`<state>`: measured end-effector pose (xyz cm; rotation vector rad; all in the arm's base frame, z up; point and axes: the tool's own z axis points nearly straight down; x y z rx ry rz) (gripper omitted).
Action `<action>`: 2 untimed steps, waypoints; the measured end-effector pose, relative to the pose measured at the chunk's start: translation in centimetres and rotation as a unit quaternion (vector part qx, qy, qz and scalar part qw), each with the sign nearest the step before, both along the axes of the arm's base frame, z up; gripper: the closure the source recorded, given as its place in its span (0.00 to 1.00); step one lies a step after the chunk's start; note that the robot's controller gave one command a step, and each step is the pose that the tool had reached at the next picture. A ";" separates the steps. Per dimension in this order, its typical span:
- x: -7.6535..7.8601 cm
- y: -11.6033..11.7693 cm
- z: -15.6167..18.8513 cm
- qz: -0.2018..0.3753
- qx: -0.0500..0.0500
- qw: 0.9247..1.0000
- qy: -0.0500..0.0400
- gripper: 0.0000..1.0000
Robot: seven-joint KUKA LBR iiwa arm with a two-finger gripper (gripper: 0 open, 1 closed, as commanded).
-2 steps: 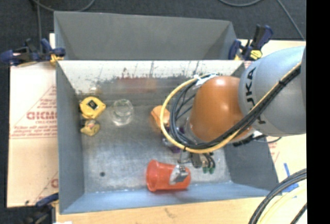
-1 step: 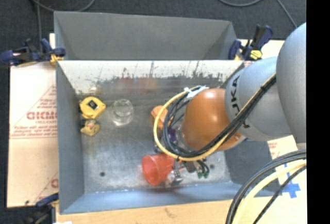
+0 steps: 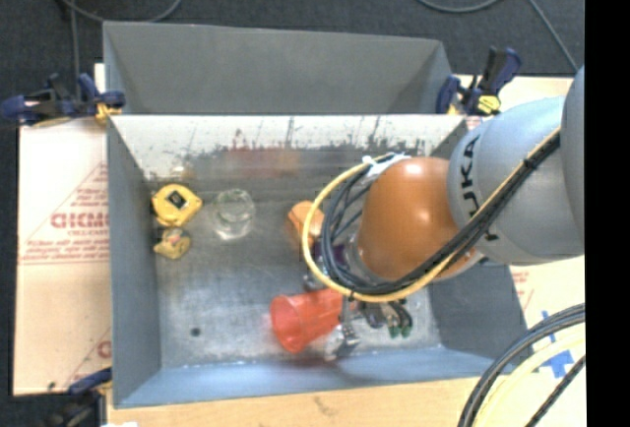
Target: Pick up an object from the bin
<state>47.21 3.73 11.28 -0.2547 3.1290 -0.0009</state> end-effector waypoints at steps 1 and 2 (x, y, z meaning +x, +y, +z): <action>0.1 2.7 -1.4 -0.035 0.001 0.999 -0.001 0.00; 1.3 1.2 -3.1 -0.110 0.009 0.994 0.001 1.00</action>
Offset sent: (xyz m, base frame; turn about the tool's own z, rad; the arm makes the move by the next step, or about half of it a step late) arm 0.0087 0.0015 -0.0428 0.2369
